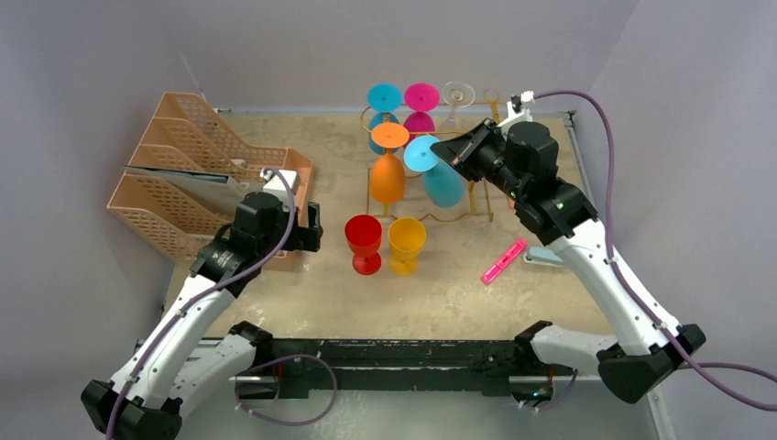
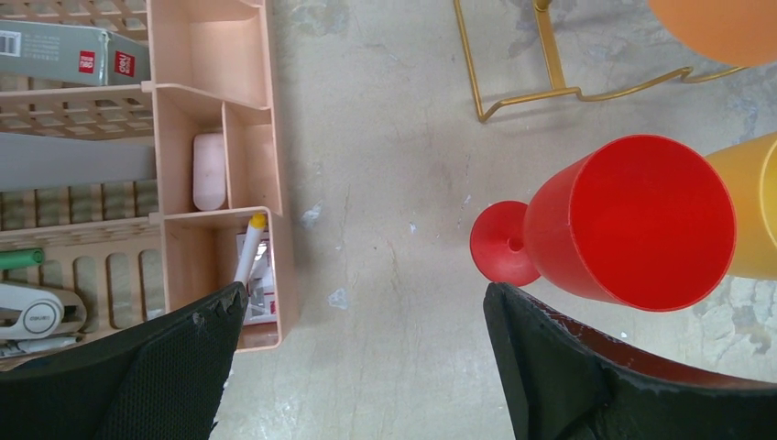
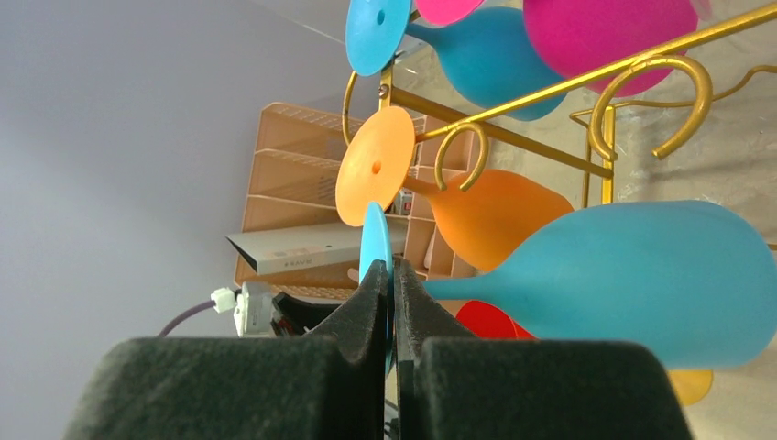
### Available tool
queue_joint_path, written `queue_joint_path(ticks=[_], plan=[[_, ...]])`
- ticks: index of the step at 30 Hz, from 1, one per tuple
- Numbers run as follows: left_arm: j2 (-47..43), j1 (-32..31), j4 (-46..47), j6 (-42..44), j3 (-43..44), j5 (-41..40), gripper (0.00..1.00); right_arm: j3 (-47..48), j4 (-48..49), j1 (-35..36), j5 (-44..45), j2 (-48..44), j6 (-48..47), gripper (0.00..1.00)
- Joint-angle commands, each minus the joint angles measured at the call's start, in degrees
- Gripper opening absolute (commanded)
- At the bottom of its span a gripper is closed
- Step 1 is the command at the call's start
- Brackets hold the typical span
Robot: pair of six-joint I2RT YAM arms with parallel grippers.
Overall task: Take the wine glass off the wine glass rack
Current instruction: Pick up the wine glass from the wine rack.
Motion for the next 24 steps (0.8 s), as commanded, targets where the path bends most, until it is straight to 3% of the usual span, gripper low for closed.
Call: queue_joint_path(ticks=[1,14,24], plan=[[-1.6,0.5,-0.3,-0.8,1.1,-2.4,1.00,-0.9,0.5,-0.1,-1.9,-3.6,-3.7,0.00],[-3.2,0.4,1.1,2.9,1.8,-3.3,1.00,-3.9,-6.9,-0.1,-6.8,-9.5,-11.7,0.00],[-4.1,0.4,-4.6,0.8,14.9,8.6,1.00,-7.0,-10.8,0.0,-9.5,-13.2,-15.3,0.00]])
